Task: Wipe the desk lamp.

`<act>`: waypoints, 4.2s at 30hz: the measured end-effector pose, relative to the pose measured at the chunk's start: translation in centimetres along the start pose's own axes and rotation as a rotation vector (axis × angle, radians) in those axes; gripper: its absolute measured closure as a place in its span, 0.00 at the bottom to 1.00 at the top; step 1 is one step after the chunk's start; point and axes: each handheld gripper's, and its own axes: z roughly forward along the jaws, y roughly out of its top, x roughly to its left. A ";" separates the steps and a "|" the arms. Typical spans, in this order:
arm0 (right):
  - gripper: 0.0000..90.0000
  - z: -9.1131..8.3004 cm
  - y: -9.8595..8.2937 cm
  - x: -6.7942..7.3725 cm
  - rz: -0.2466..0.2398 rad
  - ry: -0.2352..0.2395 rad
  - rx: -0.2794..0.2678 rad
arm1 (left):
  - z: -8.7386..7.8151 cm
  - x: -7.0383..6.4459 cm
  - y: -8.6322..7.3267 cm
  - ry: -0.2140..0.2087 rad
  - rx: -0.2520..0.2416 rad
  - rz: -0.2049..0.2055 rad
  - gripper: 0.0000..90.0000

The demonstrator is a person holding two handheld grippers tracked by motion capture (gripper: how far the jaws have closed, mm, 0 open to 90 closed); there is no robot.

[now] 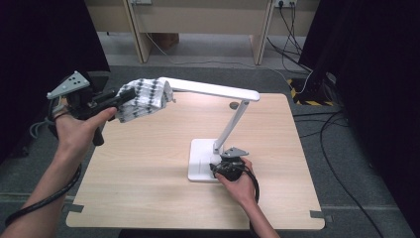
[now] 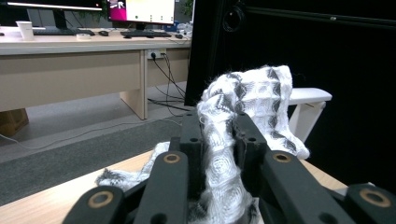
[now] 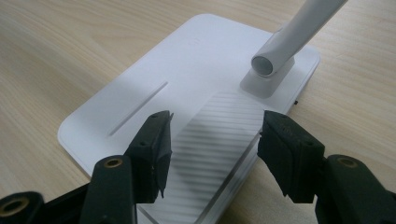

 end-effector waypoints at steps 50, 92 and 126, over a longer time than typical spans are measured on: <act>0.48 0.7 -0.6 1.3 -0.077 0.028 -0.045 | 2.8 -0.4 4.8 0.086 -0.109 0.034 0.85; 0.49 0.7 -0.8 1.2 -0.109 0.027 -0.052 | 8.1 -3.4 2.9 0.060 -0.016 0.038 0.85; 0.50 0.8 -0.8 1.4 -0.124 0.019 -0.062 | 9.7 -5.3 2.6 0.028 0.008 0.054 0.85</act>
